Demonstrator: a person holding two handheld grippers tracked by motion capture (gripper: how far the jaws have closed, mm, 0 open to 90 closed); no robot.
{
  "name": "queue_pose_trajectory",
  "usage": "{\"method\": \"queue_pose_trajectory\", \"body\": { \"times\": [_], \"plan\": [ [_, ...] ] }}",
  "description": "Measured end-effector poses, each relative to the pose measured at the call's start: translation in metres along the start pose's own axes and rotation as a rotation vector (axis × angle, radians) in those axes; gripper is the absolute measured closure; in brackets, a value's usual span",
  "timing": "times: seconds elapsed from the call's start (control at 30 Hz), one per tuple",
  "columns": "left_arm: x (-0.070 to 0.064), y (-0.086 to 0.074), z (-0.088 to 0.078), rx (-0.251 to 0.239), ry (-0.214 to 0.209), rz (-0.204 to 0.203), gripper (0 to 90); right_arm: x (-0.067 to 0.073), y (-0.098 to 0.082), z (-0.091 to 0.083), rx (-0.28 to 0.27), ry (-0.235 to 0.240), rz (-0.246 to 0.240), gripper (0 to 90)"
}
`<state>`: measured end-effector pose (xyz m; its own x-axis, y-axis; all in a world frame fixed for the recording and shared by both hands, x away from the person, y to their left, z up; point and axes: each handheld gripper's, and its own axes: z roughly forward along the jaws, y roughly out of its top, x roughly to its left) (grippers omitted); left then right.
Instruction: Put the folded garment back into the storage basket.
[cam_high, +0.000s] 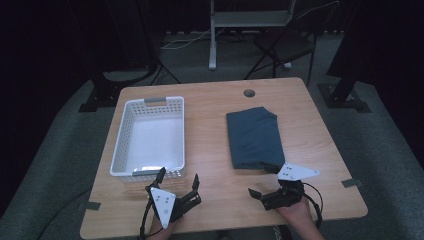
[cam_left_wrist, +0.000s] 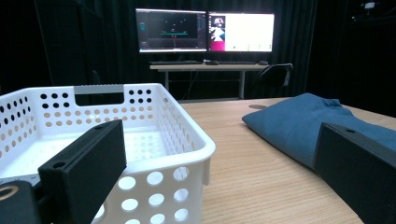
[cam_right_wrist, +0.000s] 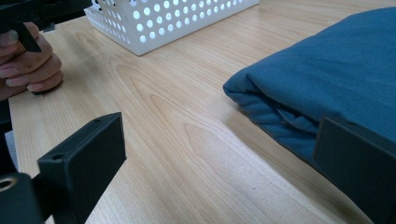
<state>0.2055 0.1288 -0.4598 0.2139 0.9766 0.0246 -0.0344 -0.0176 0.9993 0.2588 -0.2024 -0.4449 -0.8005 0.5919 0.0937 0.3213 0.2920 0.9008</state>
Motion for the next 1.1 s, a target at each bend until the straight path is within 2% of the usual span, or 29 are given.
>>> {"method": "queue_pose_trajectory", "body": {
  "times": [0.17, 0.57, 0.87, 1.1],
  "plan": [
    [0.0, 0.0, 0.0, 0.003, 0.0, 0.001, 4.3, 0.0, 0.004, -0.002, -0.019, 0.015, 0.012, 2.6],
    [0.0, 0.0, 0.0, -0.004, 0.001, -0.001, 4.2, 0.012, 0.022, -0.006, -0.041, 0.049, -0.03, 2.7],
    [0.0, 0.0, 0.0, -0.003, 0.0, -0.001, 4.3, 0.017, 0.035, -0.016, -0.077, 0.04, -0.072, 3.5],
    [0.0, 0.0, 0.0, -0.003, 0.001, -0.001, 4.2, 0.014, 0.049, -0.028, -0.124, 0.02, -0.085, 3.5]
  ]
}}
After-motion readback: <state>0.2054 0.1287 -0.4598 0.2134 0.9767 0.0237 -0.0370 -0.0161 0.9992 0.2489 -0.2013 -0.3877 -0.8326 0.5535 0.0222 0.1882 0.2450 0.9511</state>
